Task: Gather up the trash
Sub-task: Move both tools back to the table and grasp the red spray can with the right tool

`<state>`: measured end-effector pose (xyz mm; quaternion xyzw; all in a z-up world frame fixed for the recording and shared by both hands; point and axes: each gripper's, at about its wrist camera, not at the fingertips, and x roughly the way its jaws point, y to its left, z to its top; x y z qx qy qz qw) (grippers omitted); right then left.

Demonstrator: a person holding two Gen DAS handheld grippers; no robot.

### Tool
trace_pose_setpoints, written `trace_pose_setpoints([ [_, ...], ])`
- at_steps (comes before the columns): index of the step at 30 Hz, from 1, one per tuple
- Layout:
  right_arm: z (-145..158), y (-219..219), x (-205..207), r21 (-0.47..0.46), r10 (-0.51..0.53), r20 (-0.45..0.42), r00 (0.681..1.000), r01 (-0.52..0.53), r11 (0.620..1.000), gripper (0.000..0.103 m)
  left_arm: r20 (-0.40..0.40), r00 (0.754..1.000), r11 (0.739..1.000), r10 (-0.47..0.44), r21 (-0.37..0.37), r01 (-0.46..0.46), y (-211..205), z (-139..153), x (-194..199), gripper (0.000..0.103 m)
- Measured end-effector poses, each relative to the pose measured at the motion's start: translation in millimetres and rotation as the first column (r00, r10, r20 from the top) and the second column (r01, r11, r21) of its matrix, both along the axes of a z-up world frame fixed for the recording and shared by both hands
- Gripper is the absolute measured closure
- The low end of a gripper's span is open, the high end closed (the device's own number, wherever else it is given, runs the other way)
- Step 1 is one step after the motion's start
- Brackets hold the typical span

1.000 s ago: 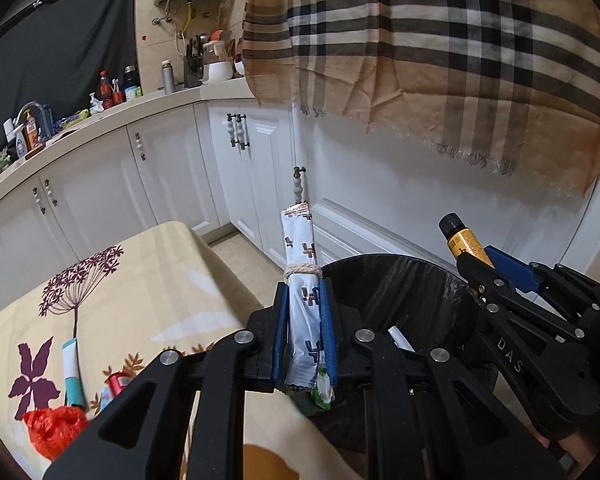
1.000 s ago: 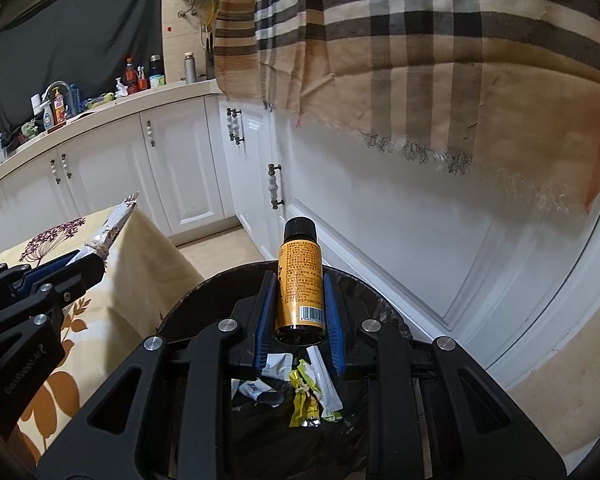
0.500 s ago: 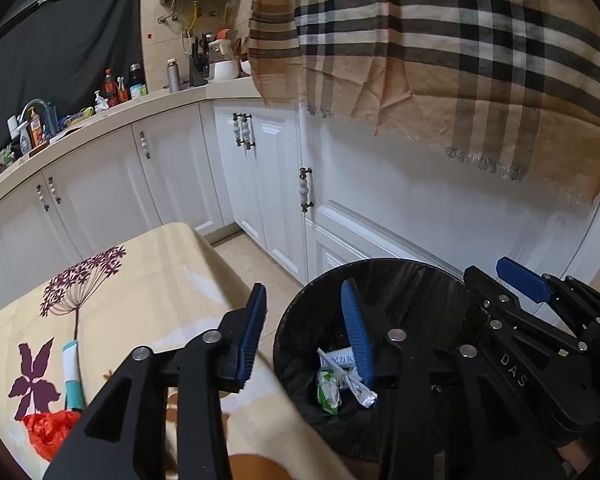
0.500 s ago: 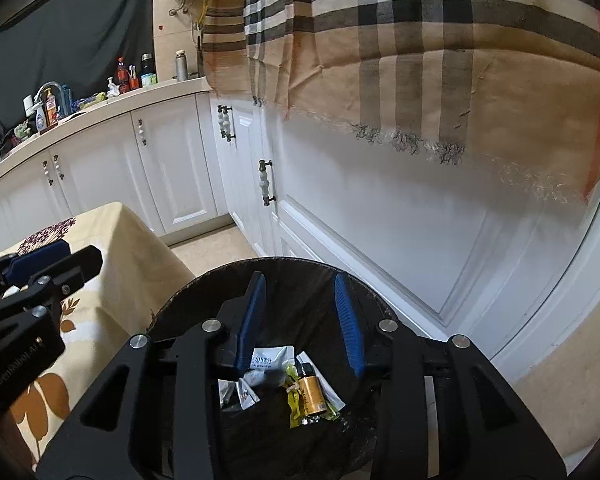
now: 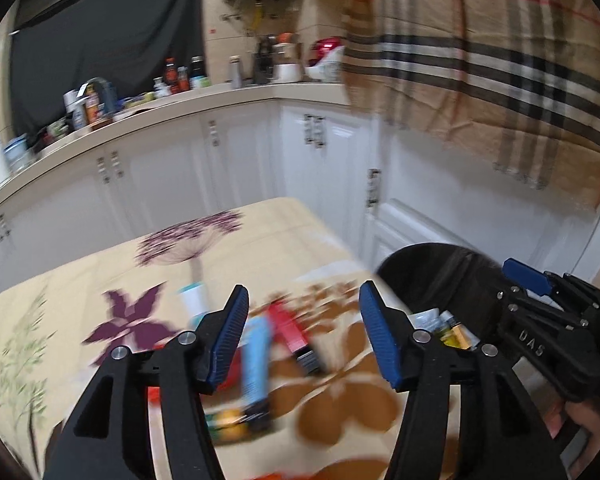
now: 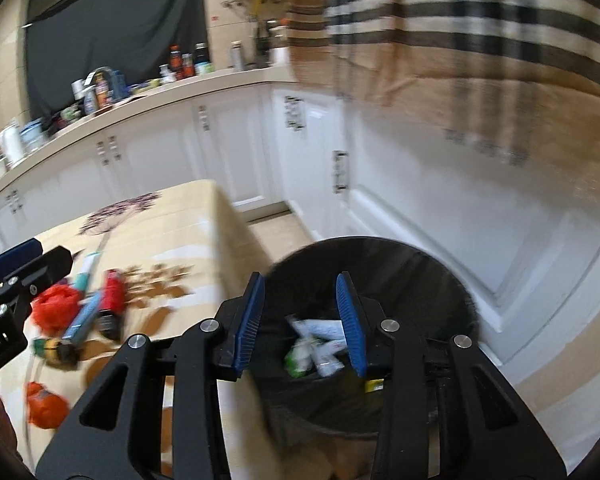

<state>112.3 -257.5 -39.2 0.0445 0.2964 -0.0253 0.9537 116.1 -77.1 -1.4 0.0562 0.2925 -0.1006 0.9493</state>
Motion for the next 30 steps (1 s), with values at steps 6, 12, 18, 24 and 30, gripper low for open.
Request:
trace_pose_setpoints([
  [6,3,54,5,-0.012,0.117,-0.008,0.993,-0.117,0.993,0.066,-0.015,0.991,0.991,0.131,0.001,-0.131,67,-4,-21,0.044],
  [12,-1,99,20,-0.024,0.203,-0.040,0.978,-0.204,0.979,0.066,-0.038,0.964,0.964,0.265,0.004,-0.265,129,-12,-33,0.044],
  [18,-14,131,36,-0.044,0.249,-0.093,0.964,-0.254,0.966,0.066,-0.064,0.934,0.936,0.353,0.001,-0.353,175,-24,-42,0.044],
  [24,-21,145,50,-0.065,0.248,-0.156,0.956,-0.260,0.963,0.066,-0.080,0.912,0.914,0.402,-0.014,-0.405,207,-30,-46,0.044],
  [30,-33,153,63,-0.074,0.247,-0.238,0.939,-0.271,0.960,0.075,-0.090,0.911,0.913,0.403,-0.031,-0.407,214,-32,-48,0.044],
])
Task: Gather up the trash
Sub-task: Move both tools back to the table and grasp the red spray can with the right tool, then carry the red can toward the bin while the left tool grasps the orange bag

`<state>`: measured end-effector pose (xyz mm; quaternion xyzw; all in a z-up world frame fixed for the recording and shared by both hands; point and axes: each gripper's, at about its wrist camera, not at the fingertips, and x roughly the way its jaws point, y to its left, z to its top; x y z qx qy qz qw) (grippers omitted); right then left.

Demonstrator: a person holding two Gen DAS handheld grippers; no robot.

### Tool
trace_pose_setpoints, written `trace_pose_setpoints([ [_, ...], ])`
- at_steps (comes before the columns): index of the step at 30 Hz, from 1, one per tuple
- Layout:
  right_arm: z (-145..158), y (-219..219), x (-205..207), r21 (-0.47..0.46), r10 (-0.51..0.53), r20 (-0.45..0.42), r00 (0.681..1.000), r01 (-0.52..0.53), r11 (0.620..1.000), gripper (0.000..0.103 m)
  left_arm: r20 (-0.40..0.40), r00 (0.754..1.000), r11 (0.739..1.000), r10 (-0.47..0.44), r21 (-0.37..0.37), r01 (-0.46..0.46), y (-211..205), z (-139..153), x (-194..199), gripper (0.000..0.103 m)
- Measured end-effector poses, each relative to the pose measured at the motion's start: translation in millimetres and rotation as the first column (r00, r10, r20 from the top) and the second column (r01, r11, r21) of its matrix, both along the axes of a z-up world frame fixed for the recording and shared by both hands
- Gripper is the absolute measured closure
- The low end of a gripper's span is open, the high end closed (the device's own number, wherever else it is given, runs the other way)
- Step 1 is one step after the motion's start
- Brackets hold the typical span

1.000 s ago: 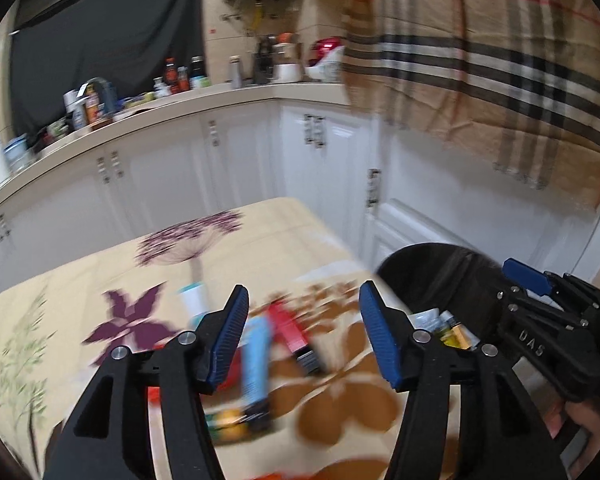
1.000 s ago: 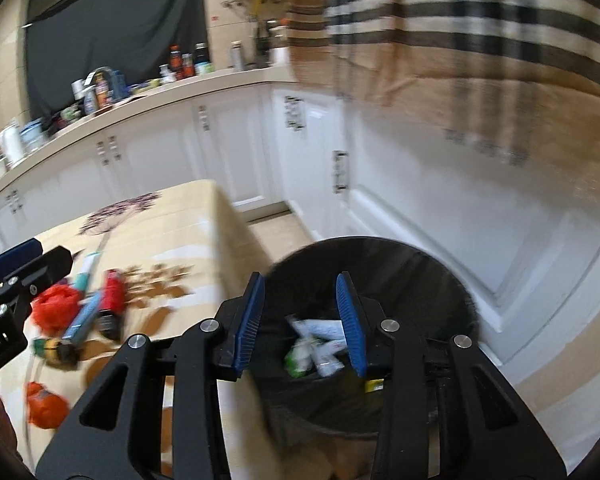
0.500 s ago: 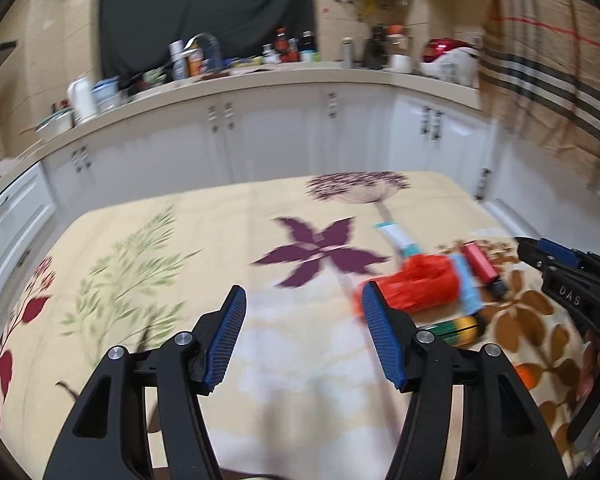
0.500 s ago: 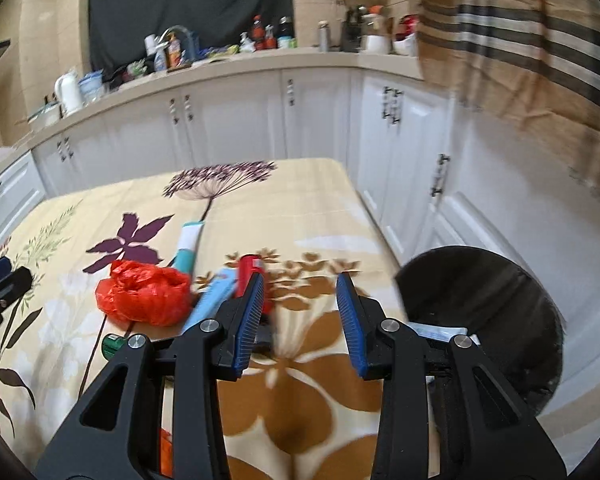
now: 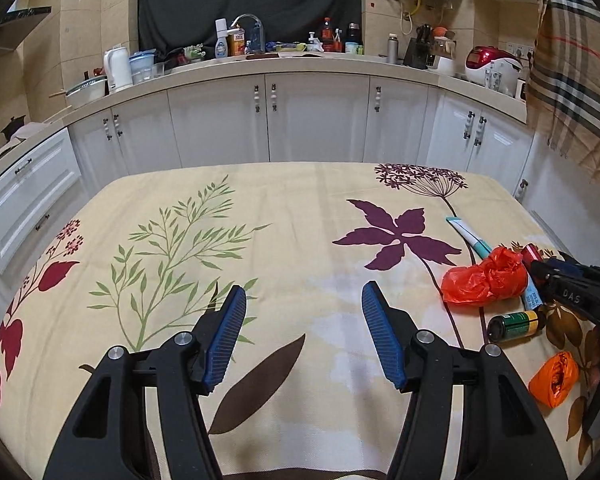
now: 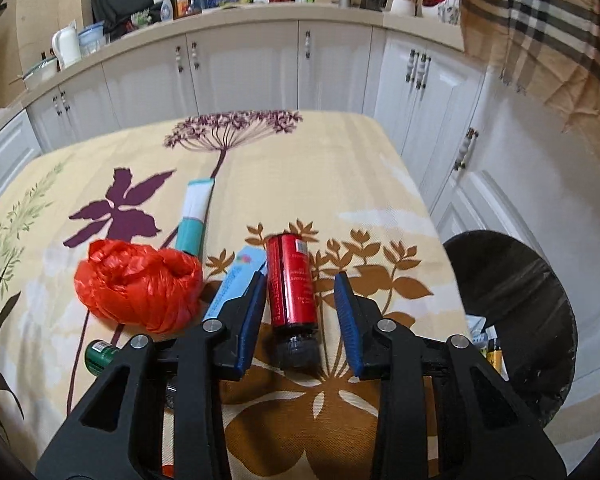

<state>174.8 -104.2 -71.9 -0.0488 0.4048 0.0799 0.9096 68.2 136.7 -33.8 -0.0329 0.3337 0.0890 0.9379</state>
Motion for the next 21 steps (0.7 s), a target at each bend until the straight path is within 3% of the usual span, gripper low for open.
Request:
trace_pose_setpoints([
  [1,-1,0,1,0.002,0.003,-0.008,1.000,-0.003,1.000,0.080,-0.001,1.000,1.000,-0.005,-0.003,0.005,-1,-1,0,0.044],
  [9,5,-9,-12,0.025,-0.003,0.019,1.000,0.002,1.000,0.080,-0.006,0.998,0.998,-0.063,-0.014,0.063,-24,0,-1,0.044],
  [21,18,-65,-75,0.049,-0.071,0.088,0.994,0.067,0.997,0.080,0.003,0.980,0.980,-0.197,0.009,0.197,-97,6,-14,0.044],
])
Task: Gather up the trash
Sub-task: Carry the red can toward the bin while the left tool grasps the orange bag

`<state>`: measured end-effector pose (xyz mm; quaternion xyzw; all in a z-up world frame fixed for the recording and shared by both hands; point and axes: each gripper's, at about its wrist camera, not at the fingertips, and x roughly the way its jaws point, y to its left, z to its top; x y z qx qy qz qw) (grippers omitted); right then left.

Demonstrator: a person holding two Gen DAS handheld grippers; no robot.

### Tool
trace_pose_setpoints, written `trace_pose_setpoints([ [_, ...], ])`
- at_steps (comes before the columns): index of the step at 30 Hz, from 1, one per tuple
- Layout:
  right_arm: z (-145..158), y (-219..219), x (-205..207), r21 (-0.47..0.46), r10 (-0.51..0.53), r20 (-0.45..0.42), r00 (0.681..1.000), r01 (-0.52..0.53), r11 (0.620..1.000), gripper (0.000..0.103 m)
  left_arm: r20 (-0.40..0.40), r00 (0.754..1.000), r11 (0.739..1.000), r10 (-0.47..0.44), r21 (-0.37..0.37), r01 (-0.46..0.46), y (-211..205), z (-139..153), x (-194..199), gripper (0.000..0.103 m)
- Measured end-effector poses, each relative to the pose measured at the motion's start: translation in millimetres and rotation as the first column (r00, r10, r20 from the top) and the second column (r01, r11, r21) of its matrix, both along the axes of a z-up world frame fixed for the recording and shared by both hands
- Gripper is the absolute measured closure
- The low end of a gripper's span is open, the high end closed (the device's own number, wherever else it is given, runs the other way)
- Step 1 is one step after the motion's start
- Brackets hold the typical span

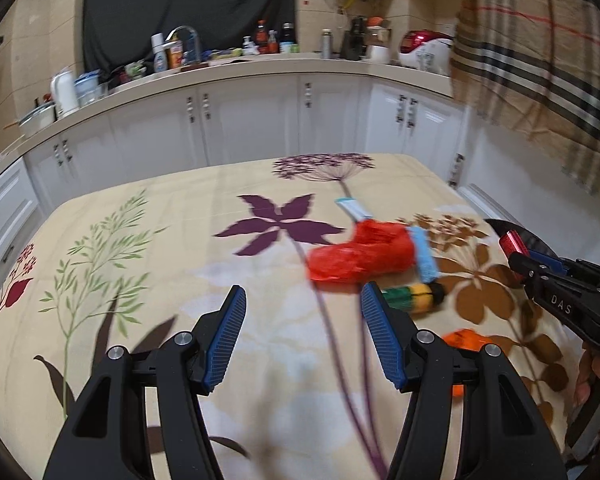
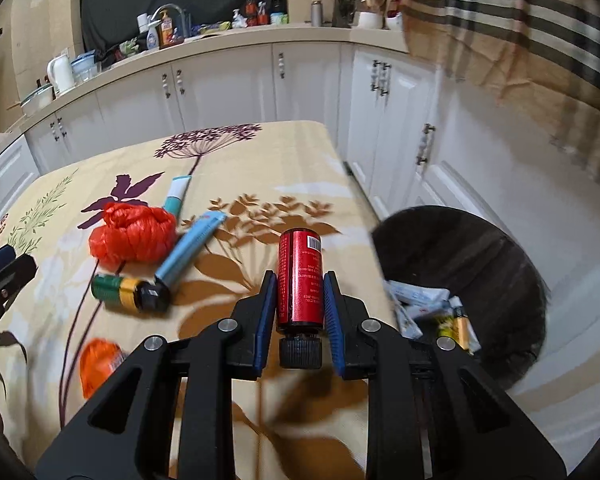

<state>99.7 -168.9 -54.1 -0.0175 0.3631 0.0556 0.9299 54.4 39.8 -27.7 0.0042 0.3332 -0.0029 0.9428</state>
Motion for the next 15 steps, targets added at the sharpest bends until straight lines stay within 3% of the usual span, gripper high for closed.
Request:
trace_pose_setpoints([
  [15,-4,-66,-41,0.028,-0.111,0.025,0.994,0.110,0.994,0.080,-0.016,0.992,0.992,-0.126,0.015,0.126,-73,-11,-15,0.038],
])
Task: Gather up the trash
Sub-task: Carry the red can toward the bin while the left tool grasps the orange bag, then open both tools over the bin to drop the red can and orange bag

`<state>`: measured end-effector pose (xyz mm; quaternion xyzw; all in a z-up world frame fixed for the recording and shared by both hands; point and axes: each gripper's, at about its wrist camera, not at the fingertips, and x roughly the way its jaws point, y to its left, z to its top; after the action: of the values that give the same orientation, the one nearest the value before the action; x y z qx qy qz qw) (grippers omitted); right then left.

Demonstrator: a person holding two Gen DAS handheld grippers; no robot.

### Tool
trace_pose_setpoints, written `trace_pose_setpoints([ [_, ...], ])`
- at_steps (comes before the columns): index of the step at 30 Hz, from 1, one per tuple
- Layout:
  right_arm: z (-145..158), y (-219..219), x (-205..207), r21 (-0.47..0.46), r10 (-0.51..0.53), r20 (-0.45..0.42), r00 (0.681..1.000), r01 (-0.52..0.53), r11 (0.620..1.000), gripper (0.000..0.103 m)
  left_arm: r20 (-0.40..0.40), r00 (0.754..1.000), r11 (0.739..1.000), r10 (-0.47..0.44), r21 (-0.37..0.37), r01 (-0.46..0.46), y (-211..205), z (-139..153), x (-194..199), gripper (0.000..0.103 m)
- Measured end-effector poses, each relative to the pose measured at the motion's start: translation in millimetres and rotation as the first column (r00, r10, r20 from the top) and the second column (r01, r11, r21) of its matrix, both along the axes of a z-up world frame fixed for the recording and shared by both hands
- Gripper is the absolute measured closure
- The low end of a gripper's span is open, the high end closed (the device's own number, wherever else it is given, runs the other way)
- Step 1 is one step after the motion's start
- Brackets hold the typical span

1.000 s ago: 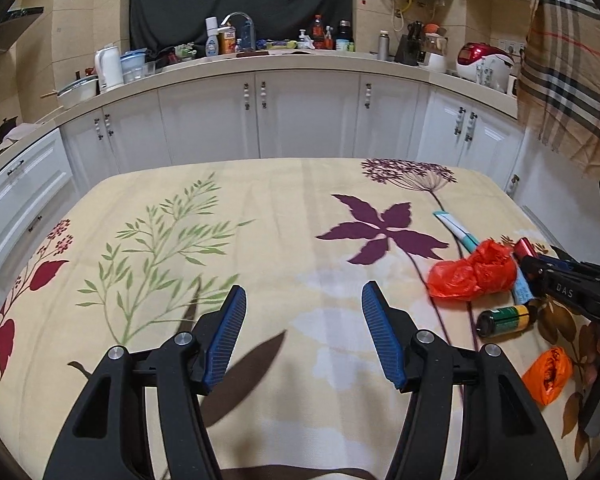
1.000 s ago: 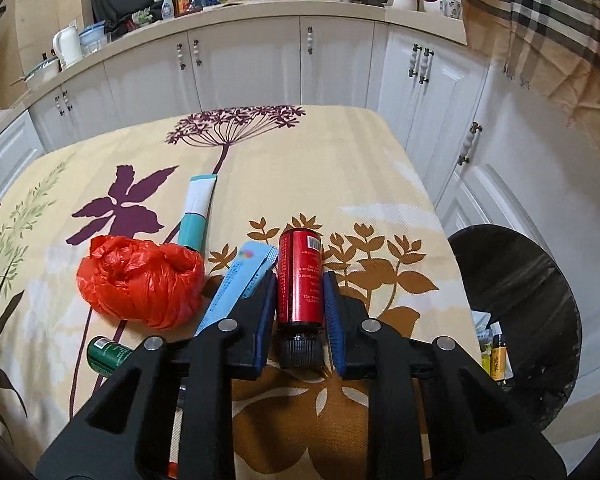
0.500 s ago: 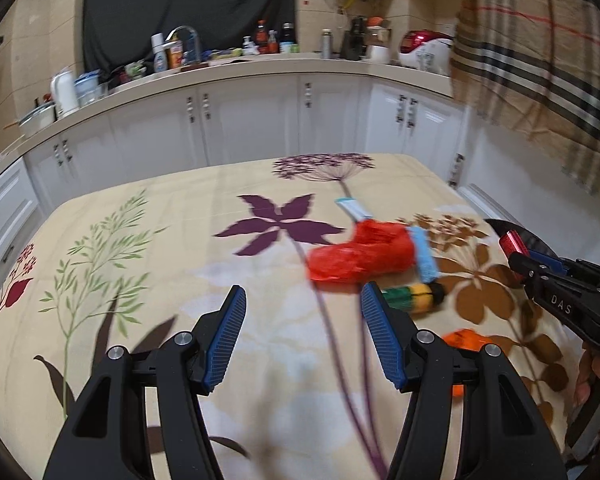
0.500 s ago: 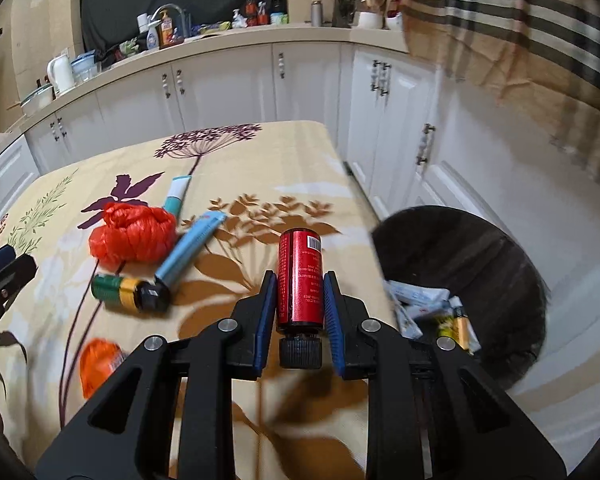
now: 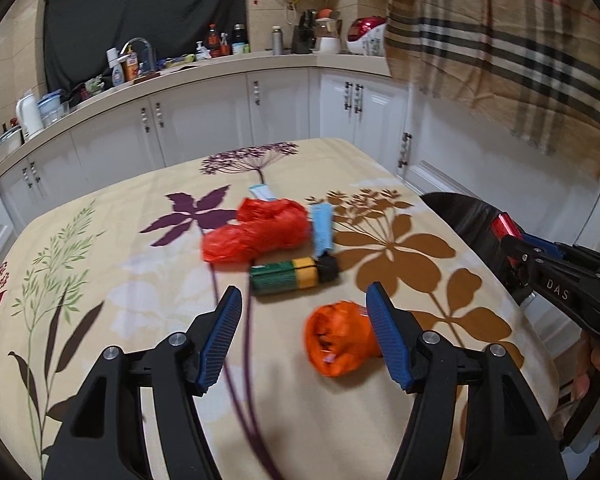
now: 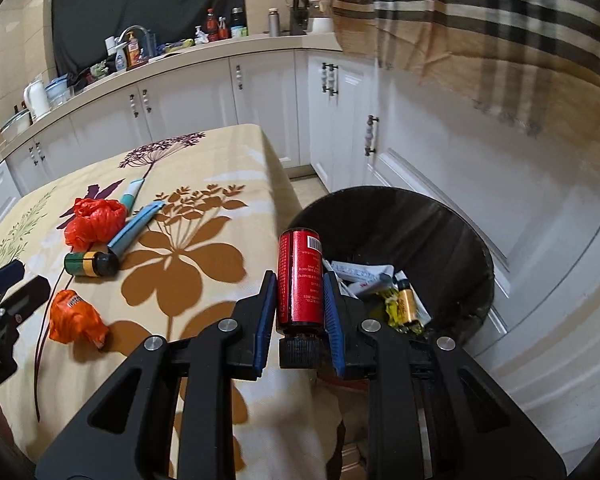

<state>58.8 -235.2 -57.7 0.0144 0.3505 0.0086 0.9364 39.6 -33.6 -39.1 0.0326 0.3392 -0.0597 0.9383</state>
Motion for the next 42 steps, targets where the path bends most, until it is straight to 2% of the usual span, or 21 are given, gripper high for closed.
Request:
trace_pose_setpoints([
  [4,-3,-7,-4,0.009,-0.008,-0.005,1.000,0.008,1.000,0.080,-0.013,1.000,1.000,-0.018,-0.008,0.018,-12,-7,3,0.035],
  [9,-5,-11,-7,0.020,-0.012,-0.006,1.000,0.012,1.000,0.080,-0.032,0.999,0.999,-0.027,0.019,0.027,-21,-17,9,0.035],
  [11,-5,-10,-7,0.020,-0.011,-0.005,1.000,0.011,1.000,0.080,-0.042,0.999,0.999,-0.027,0.019,0.028,-22,-21,10,0.039],
  [13,-5,-10,-7,0.023,-0.007,-0.005,1.000,0.007,1.000,0.080,-0.052,0.998,0.999,-0.030,0.023,0.031,-24,-24,11,0.050],
  [19,-5,-7,-8,0.026,0.000,-0.002,1.000,0.000,1.000,0.080,-0.028,0.999,0.998,-0.039,0.048,0.040,-26,-27,6,0.051],
  [24,-5,-7,-9,0.026,-0.005,0.000,1.000,0.005,1.000,0.080,-0.019,0.999,0.998,-0.043,0.041,0.044,-26,-23,4,0.052],
  [32,7,-18,-5,0.023,-0.031,0.036,0.999,0.030,0.999,0.080,0.091,0.994,0.998,-0.065,0.027,0.063,-37,10,3,0.052],
  [42,29,-42,17,0.013,-0.094,0.105,0.990,0.093,0.996,0.080,0.201,0.975,0.995,-0.098,0.015,0.097,-80,41,47,0.052],
])
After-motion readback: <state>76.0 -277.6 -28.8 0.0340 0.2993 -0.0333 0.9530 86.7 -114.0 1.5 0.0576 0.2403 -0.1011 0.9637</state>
